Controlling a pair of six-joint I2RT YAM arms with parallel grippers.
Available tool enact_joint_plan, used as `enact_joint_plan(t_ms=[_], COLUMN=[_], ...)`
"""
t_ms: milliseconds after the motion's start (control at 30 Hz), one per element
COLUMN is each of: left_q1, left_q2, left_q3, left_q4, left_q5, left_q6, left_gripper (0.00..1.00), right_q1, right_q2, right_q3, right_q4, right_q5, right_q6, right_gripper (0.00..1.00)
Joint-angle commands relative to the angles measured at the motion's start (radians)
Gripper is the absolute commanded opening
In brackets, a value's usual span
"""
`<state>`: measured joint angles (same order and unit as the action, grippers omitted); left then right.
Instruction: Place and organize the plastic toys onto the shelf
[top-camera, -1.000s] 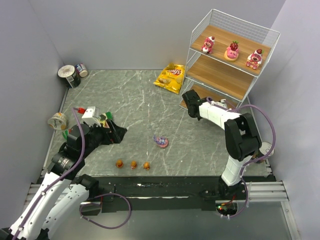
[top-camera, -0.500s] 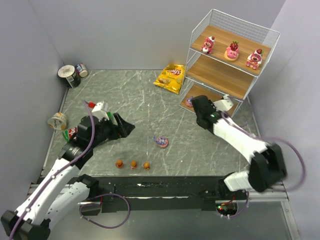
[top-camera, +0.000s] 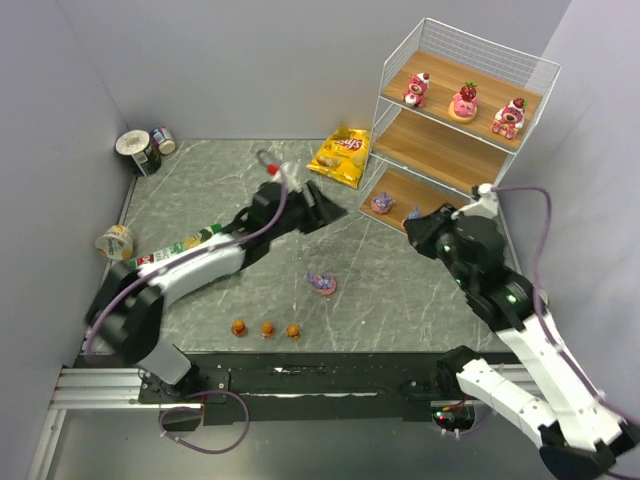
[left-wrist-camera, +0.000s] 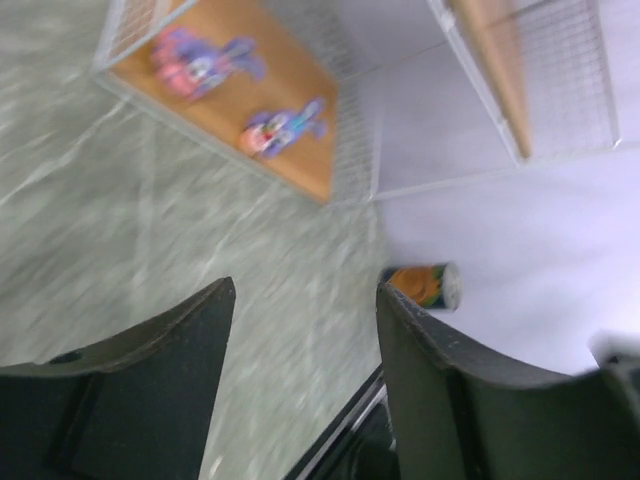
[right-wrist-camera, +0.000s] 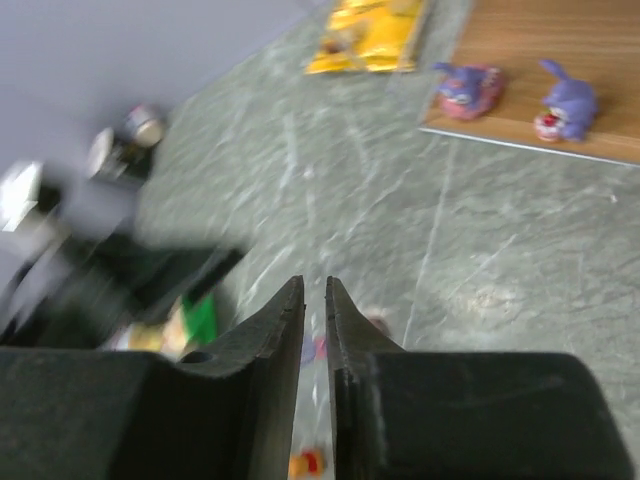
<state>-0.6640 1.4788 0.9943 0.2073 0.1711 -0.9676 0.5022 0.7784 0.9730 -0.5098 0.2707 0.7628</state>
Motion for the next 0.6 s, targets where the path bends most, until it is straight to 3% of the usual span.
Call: enact_joint_plan(t_ms=[0, 267, 567], left_q1=[-0.043, -0.111, -0.160], left_q2=[0.252, 0.691, 0.951], left_q3=[0.244, 0.633, 0.863], left_q4=[0.181, 0.202, 0.210], left_q5=[0.036, 0.002, -0.062], left_q6=[-0.094, -0.161, -0.210], left_gripper=[0.61, 0.42, 0.21], right_q1=[0.006, 0.004, 0.004], right_q2=[-0.099, -0.209, -0.294], right_q3=[0.110, 0.139, 0.098], right_q4=[-0.079, -0.167, -0.222], right_q5=[-0.171, -0.265, -0.242], right_q6=[-0.144, -0.232, -0.267], right_gripper=[0.24, 0.27, 0.27])
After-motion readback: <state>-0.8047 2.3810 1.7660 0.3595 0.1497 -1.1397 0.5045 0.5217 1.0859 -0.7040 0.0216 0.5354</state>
